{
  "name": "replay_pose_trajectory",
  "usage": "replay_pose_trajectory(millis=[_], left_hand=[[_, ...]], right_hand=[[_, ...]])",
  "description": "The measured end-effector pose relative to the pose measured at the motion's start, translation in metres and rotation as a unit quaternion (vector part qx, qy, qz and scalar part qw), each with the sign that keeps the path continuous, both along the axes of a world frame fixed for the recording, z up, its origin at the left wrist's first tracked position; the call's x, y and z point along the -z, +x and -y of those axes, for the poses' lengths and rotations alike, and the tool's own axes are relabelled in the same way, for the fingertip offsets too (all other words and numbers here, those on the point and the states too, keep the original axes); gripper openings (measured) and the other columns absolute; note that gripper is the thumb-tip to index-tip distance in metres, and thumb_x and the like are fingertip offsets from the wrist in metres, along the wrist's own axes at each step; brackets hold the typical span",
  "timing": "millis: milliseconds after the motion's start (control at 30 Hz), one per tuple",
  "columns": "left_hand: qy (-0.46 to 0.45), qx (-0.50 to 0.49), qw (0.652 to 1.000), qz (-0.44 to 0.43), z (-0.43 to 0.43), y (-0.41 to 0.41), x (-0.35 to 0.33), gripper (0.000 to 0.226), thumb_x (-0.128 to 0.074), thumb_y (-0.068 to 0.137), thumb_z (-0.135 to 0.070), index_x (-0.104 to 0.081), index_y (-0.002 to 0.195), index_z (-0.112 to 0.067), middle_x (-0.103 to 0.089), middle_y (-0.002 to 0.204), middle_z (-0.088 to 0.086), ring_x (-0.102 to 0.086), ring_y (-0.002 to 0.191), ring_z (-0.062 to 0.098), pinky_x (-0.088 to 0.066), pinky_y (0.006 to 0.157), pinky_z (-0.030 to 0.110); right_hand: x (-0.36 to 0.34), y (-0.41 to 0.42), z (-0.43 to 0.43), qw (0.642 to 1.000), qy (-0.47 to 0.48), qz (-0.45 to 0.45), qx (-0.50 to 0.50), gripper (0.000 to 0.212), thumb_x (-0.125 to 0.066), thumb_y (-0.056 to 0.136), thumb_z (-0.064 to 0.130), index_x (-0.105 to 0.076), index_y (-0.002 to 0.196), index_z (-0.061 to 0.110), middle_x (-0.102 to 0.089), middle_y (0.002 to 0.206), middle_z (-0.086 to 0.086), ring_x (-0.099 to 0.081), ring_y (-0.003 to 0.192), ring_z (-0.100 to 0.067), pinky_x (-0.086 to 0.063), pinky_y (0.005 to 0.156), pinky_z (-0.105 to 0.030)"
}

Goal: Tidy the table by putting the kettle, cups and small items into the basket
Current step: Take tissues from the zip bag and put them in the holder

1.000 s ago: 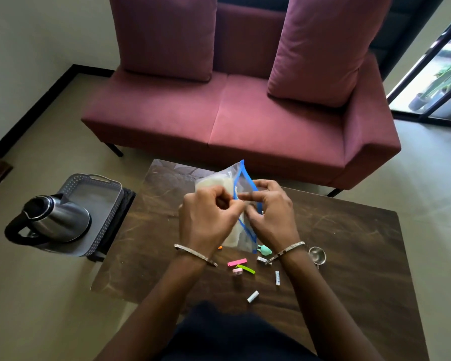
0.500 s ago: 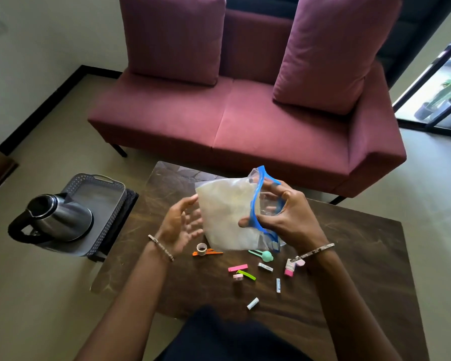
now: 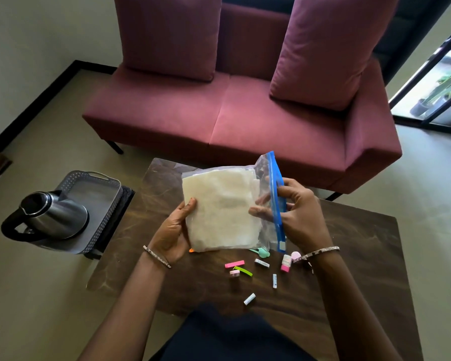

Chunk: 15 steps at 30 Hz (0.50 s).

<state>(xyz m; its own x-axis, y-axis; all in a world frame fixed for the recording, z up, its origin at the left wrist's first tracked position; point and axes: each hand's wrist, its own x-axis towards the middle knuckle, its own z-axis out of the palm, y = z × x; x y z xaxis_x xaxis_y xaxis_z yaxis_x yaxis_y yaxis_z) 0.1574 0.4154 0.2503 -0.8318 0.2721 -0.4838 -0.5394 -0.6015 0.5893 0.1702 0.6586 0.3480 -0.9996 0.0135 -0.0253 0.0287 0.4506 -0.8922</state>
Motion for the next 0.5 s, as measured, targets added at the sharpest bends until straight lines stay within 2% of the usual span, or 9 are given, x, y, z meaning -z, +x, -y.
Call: replay_pose_trajectory(millis=[100,167,233,300,400,500], left_hand=[[0.004,-0.008,1.000,-0.020,0.000,0.000,-0.004,0.035,-0.059,0.091,-0.029,-0.066,0.125,-0.021,-0.060,0.135,0.010,-0.059,0.122,0.026,-0.050,0.100,0.050],[0.011,-0.009,0.999,-0.030,0.000,0.000,-0.008,0.033,-0.058,0.091,-0.029,-0.068,0.122,-0.021,-0.062,0.133,0.009,-0.061,0.120,0.025,-0.053,0.096,0.047],[0.020,-0.010,0.999,-0.038,0.001,0.000,-0.012,0.032,-0.057,0.092,-0.028,-0.069,0.120,-0.021,-0.063,0.132,0.009,-0.062,0.118,0.024,-0.055,0.091,0.044],[0.027,-0.007,0.999,-0.042,0.001,0.000,-0.014,0.032,-0.056,0.092,-0.028,-0.069,0.120,-0.021,-0.063,0.131,0.009,-0.062,0.118,0.024,-0.056,0.089,0.043],[0.032,-0.003,0.999,-0.043,0.003,0.000,-0.012,0.034,-0.056,0.093,-0.028,-0.066,0.124,-0.020,-0.061,0.134,0.009,-0.060,0.122,0.025,-0.053,0.095,0.046],[0.028,0.002,0.999,-0.041,0.004,-0.001,-0.009,0.038,-0.059,0.092,-0.029,-0.063,0.128,-0.018,-0.061,0.134,0.009,-0.059,0.122,0.025,-0.051,0.099,0.047]], right_hand=[[0.001,-0.003,-0.001,1.000,-0.015,0.026,-0.004,0.044,-0.090,0.061,0.030,-0.078,0.093,0.003,-0.066,0.109,0.009,-0.059,0.101,0.014,-0.053,0.077,-0.008],[-0.002,-0.004,0.001,0.998,-0.045,0.043,0.000,0.045,-0.087,0.056,0.036,-0.078,0.087,0.004,-0.068,0.105,0.007,-0.063,0.100,0.005,-0.056,0.080,-0.015],[-0.004,-0.006,0.002,0.995,-0.076,0.060,0.009,0.050,-0.084,0.051,0.043,-0.077,0.083,0.006,-0.070,0.105,0.001,-0.066,0.104,-0.012,-0.059,0.087,-0.034],[-0.004,-0.007,0.005,0.993,-0.093,0.071,0.016,0.048,-0.087,0.052,0.038,-0.075,0.083,0.003,-0.072,0.104,-0.006,-0.068,0.104,-0.024,-0.060,0.088,-0.043],[-0.002,-0.009,0.009,0.988,-0.123,0.088,0.018,0.034,-0.090,0.065,0.017,-0.072,0.085,-0.004,-0.074,0.098,-0.014,-0.072,0.098,-0.030,-0.062,0.081,-0.040],[0.002,-0.011,0.010,0.979,-0.171,0.108,0.024,0.026,-0.087,0.072,0.008,-0.071,0.088,-0.006,-0.074,0.098,-0.015,-0.073,0.094,-0.029,-0.063,0.080,-0.038]])
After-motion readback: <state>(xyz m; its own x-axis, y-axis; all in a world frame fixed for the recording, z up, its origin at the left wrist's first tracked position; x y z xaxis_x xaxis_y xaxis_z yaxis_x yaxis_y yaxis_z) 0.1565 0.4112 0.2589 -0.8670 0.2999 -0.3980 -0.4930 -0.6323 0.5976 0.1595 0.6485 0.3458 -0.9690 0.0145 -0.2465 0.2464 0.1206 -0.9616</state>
